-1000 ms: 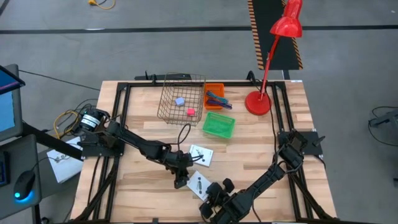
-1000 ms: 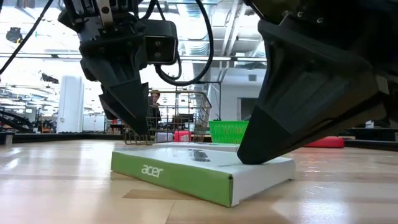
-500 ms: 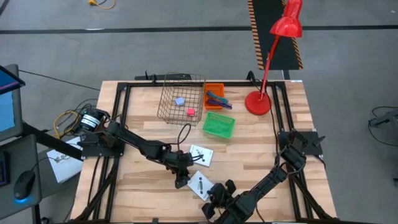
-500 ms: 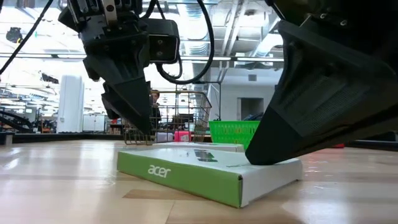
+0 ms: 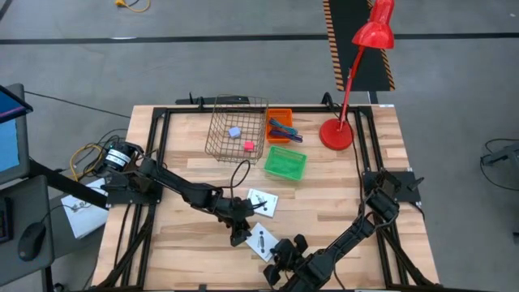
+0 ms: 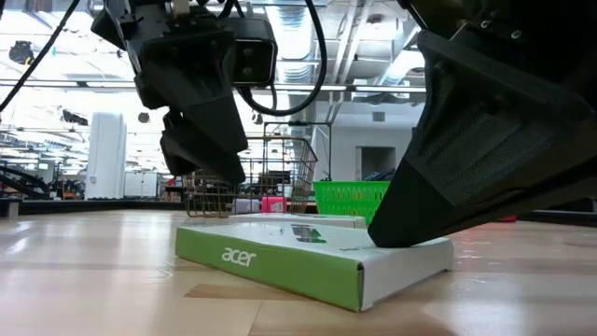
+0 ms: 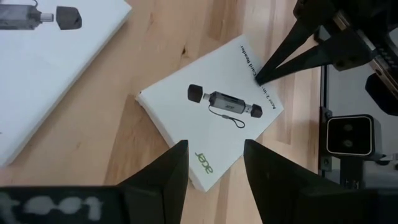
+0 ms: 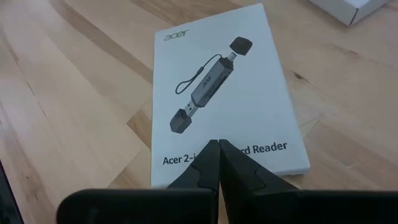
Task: Pick and place items into bin
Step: Put the top card reader box into the green basket
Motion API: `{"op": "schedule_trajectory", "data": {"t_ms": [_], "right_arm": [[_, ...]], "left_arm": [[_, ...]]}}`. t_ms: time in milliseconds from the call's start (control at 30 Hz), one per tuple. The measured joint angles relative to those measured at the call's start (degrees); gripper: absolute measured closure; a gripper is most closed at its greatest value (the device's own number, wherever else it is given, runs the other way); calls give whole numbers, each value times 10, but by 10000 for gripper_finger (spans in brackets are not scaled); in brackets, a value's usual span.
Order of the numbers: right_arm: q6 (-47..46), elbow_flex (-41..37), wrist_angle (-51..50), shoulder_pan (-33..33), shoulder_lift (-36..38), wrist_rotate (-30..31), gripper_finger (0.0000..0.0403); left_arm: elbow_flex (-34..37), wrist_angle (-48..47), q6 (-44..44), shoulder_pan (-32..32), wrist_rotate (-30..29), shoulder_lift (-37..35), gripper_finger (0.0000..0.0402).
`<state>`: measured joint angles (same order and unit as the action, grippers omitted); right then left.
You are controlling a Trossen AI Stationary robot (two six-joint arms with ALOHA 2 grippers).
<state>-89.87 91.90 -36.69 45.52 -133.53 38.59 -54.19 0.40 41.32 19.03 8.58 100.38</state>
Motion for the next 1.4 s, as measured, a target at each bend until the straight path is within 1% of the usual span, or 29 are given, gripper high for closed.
{"op": "schedule_trajectory", "data": {"t_ms": [167, 433, 767, 800, 900, 1033, 1400], "right_arm": [[-1, -2, 1, 5, 0, 3, 403], [-16, -25, 32, 13, 1, 24, 403], [-12, -28, 39, 14, -2, 26, 403], [-12, -28, 43, 15, -5, 30, 403], [-23, -29, 74, 24, -18, 73, 403], [-37, -29, 92, 32, -30, 102, 403], [-44, -28, 87, 36, -32, 104, 403]], "left_arm": [[0, 0, 0, 0, -3, 0, 258], [0, 0, 0, 0, -3, 0, 258], [0, 2, 0, 0, -4, 0, 258], [0, 2, 0, 0, -4, 0, 258], [0, 2, 0, 0, -4, 0, 258], [0, 2, 3, 0, -4, 0, 258], [0, 2, 5, 0, -4, 0, 258]]}}
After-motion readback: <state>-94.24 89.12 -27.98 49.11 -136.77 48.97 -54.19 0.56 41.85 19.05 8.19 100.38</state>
